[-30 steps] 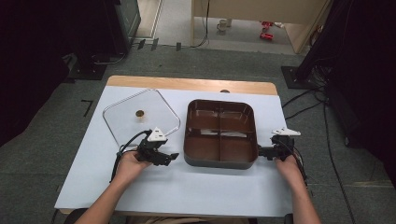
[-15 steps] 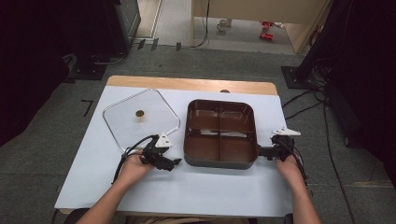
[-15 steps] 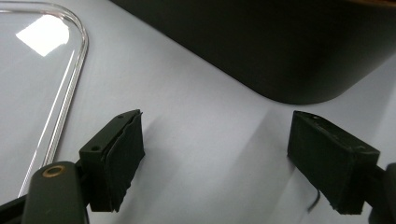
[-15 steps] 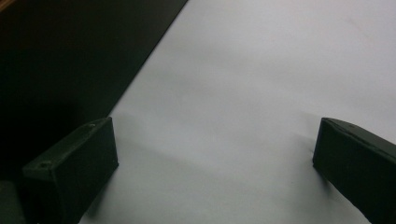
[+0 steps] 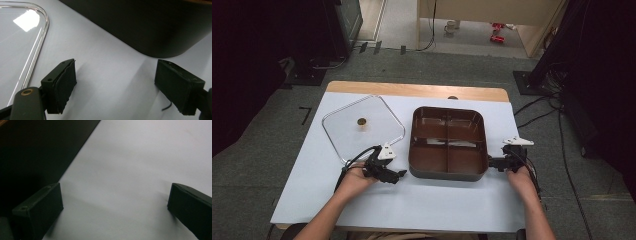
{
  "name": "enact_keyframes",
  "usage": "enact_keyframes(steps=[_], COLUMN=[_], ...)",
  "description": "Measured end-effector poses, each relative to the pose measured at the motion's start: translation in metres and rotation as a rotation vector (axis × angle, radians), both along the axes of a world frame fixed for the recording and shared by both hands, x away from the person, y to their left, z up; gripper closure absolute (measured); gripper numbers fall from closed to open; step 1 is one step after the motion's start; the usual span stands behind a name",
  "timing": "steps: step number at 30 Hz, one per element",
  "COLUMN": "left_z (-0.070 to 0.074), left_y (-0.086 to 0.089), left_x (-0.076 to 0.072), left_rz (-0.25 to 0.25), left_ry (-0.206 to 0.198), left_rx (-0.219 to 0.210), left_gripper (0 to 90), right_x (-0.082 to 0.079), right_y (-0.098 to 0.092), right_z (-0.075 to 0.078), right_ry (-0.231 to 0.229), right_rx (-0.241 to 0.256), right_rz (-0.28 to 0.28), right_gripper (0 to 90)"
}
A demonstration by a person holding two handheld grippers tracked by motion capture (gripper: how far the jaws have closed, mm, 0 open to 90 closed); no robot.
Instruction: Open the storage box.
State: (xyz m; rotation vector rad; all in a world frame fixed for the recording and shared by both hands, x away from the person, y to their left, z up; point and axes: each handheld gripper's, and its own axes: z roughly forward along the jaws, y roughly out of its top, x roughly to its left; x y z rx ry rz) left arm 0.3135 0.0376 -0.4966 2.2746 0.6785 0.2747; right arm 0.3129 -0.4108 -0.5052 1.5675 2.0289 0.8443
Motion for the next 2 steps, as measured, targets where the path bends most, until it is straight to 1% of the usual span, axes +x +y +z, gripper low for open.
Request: enact_keyframes(steps=[2], left_z=[-0.0007], left_y=[0.0003], left_x=[-0.0011], left_rz=[0.007], left_ry=[-0.007], left_rx=[-0.005], left_gripper=[16.9], right_x=[0.0000], right_y=[0.0001], right_z=[0.0000], right_ry=[0.000], right_rx=[0.000], right_rz=[-0.001], right_gripper=[0.0])
